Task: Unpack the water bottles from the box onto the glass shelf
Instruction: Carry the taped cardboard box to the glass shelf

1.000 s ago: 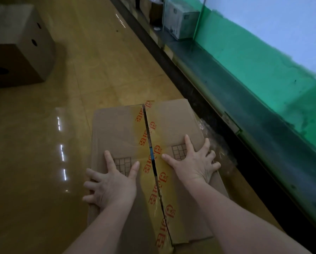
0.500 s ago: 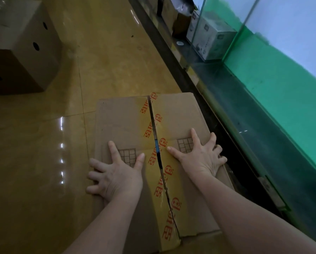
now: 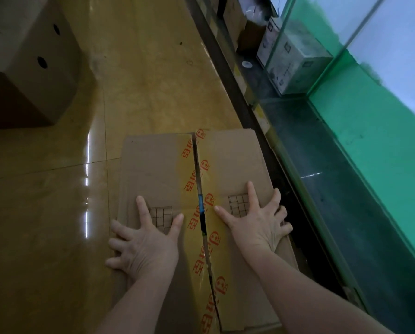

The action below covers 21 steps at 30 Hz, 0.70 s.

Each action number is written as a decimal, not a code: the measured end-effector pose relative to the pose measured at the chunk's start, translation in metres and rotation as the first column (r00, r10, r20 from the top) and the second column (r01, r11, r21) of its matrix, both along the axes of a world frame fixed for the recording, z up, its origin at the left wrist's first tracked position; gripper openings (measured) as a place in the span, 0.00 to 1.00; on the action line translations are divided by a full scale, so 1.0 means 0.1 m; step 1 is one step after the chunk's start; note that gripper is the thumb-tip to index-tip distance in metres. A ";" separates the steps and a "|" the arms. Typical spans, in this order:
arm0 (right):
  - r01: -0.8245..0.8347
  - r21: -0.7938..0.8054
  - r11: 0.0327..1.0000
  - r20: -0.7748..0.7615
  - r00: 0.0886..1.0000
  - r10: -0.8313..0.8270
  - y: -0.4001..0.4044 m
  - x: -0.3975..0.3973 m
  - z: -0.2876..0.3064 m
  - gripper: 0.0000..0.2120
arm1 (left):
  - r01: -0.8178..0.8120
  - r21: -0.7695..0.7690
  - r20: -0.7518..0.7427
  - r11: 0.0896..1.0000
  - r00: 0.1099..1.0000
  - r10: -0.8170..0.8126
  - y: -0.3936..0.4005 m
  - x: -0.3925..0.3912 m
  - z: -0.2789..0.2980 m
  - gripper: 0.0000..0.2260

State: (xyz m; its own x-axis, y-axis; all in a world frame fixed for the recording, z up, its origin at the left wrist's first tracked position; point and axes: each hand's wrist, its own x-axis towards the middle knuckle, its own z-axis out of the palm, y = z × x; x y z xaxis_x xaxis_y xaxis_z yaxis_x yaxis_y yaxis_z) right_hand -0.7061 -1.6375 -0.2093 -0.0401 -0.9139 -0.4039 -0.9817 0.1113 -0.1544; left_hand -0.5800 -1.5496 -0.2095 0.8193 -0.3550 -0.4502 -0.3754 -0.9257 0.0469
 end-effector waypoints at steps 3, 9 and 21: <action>0.003 0.041 0.999 -0.004 1.000 -0.003 0.01 -0.01 0.03 0.46 | -0.009 0.042 -0.003 0.999 1.000 0.009 0.00 -0.01 0.04 0.40; 0.013 0.043 0.999 0.002 1.000 -0.013 0.00 -0.01 0.03 0.46 | -0.010 0.031 0.000 0.999 1.000 0.010 0.01 -0.01 0.06 0.40; 0.004 -0.044 0.999 0.074 0.997 -0.001 0.05 -0.06 0.03 0.46 | -0.011 -0.150 0.001 0.989 1.000 0.011 0.11 -0.01 0.08 0.40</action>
State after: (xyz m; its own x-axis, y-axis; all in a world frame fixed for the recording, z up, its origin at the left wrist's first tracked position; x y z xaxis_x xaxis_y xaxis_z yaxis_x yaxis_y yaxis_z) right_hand -0.7116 -1.6322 -0.2066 -0.0139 -0.9308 -0.3653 -0.9672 0.1052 -0.2311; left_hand -0.5808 -1.5390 -0.2011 0.8241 -0.4097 -0.3911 -0.3656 -0.9122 0.1852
